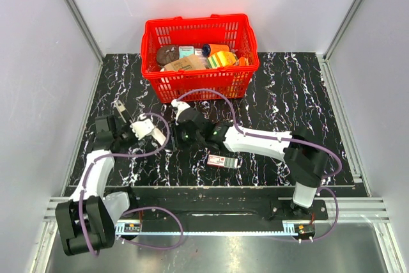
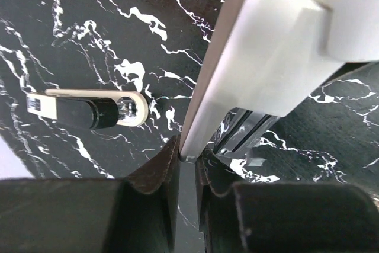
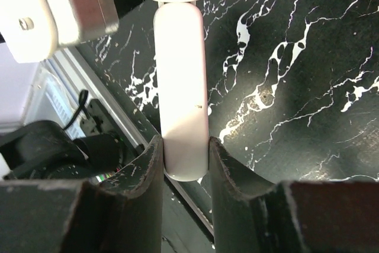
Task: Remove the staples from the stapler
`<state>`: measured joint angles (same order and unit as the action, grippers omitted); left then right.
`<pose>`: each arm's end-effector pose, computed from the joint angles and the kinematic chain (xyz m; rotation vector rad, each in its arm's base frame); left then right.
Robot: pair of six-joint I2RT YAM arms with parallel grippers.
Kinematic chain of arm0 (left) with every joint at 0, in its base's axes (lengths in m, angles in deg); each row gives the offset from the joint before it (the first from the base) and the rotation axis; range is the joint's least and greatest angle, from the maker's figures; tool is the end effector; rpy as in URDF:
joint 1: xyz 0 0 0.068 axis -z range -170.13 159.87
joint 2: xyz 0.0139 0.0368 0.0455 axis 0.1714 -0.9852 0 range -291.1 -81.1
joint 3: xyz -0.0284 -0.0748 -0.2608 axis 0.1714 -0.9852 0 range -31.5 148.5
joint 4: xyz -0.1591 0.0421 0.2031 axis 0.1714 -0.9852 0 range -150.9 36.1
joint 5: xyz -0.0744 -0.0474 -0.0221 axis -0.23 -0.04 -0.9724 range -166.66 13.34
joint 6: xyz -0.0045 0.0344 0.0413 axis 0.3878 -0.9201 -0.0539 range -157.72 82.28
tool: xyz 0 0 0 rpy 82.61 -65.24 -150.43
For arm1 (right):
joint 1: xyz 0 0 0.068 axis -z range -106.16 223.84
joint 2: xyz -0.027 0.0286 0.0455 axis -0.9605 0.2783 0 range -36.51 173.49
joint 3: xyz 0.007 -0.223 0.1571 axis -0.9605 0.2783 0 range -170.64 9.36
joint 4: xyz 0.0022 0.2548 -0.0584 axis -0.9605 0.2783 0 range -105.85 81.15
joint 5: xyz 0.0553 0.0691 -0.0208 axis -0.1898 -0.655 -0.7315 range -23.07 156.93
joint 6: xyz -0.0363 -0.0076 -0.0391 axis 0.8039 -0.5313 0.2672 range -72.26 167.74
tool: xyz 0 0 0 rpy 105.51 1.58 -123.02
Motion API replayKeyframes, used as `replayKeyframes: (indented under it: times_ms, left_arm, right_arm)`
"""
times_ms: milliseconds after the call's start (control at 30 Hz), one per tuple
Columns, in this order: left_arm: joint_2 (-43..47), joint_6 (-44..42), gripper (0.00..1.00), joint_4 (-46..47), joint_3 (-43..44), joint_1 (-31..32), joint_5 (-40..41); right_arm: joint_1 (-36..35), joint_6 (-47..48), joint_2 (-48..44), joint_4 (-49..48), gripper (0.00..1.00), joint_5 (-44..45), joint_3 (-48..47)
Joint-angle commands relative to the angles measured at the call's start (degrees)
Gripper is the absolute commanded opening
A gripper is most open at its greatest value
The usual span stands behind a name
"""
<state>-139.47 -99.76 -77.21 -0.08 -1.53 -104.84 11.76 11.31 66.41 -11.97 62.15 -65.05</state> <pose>0.1940 0.0218 0.1996 1.1754 1.9953 0.0342 0.1918 0.3684 0.2481 -0.5717 2.2694 1.0384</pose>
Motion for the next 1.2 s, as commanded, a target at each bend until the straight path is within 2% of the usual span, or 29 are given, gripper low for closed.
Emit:
replayKeyframes:
  times_ms: [0, 167, 267, 467, 700, 800, 933, 967, 1067, 1133, 1167]
  left_arm:
    - [6.15, -4.84, 0.08, 14.07, -4.07, 1.98, 8.93]
    - [9.5, -4.32, 0.08, 16.98, -7.77, 8.49, 12.62]
    - [8.45, -1.16, 0.08, 13.84, -5.85, 10.69, 13.07]
    - [4.5, 8.24, 0.14, -5.57, 4.51, 10.96, -0.18]
    - [3.09, 8.6, 0.26, -23.69, 10.85, 10.87, -13.29]
    - [2.56, 11.67, 0.33, -25.47, 13.22, 9.12, -15.4]
    - [0.28, 15.01, 0.42, -26.26, 17.44, 3.42, -17.69]
    - [-0.77, 15.8, 0.48, -26.26, 18.93, 1.83, -17.96]
    - [-3.41, 19.4, 0.5, -25.03, 22.27, -3.96, -19.62]
    - [-5.34, 21.86, 0.71, -24.5, 24.9, -7.75, -20.85]
    - [-6.74, 23.79, 0.88, -23.98, 25.96, -9.5, -20.95]
  right_arm:
    - [0.47, 7.24, -0.35, 9.48, 0.0, -0.94, -0.65]
    - [0.39, 8.74, 1.32, 9.04, 0.0, 0.12, -2.05]
    - [0.39, 7.52, 2.73, 8.08, 0.0, -0.32, -3.98]
    - [0.39, 3.82, 3.43, 4.82, 0.0, 3.01, -9.07]
    - [0.56, 2.85, 5.1, 4.73, 0.0, 7.41, -15.23]
    - [0.65, 2.76, 6.77, 7.01, 0.0, 8.29, -17.17]
    - [0.82, 2.67, 7.39, 8.07, 0.0, 9.25, -16.47]
    - [0.82, 2.59, 7.39, 8.16, 0.0, 9.35, -16.12]
    - [0.91, 2.59, 7.91, 8.86, 0.0, 9.52, -15.76]
    - [0.91, 2.94, 8.61, 9.57, 0.0, 9.44, -15.94]
    - [0.91, 3.29, 9.14, 10.26, 0.0, 9.17, -16.46]
